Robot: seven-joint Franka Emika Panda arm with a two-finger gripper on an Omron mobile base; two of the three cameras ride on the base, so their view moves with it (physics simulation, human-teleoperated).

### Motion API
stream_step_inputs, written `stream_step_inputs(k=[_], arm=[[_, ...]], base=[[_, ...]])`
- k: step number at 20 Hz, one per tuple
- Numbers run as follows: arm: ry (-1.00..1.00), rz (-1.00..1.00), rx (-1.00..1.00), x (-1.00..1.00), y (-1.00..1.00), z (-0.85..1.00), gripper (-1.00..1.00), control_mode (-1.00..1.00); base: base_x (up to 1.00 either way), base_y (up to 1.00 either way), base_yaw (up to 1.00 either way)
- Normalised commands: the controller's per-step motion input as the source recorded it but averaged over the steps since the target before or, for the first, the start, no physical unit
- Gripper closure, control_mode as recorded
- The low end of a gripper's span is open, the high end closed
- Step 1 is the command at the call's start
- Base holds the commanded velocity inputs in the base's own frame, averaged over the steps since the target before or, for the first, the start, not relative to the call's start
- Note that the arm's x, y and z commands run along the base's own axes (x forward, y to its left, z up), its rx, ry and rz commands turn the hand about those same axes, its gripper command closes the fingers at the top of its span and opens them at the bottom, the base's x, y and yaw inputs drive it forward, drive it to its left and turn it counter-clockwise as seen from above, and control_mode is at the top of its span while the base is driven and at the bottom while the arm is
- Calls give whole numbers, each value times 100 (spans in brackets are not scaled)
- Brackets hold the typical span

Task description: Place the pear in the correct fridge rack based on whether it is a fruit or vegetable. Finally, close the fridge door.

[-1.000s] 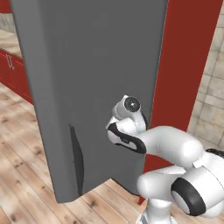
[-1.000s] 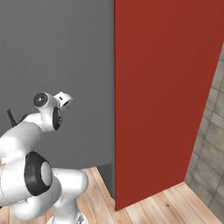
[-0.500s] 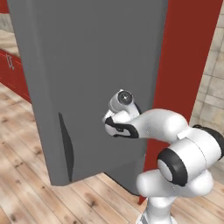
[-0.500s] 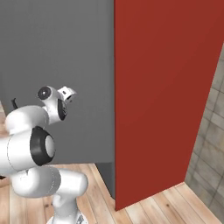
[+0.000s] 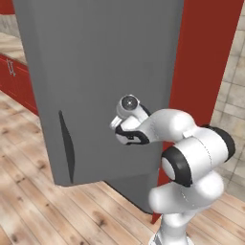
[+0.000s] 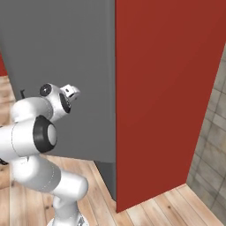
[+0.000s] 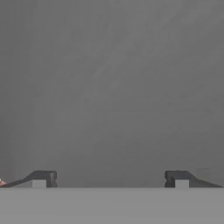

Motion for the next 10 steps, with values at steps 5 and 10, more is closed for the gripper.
stream_step_inputs(k=[5, 10], arm=[[0, -11, 0, 34, -1, 0, -100, -100], [0, -11, 0, 27, 0, 0, -100, -100]], base=[[0, 0, 0], [0, 0, 0]])
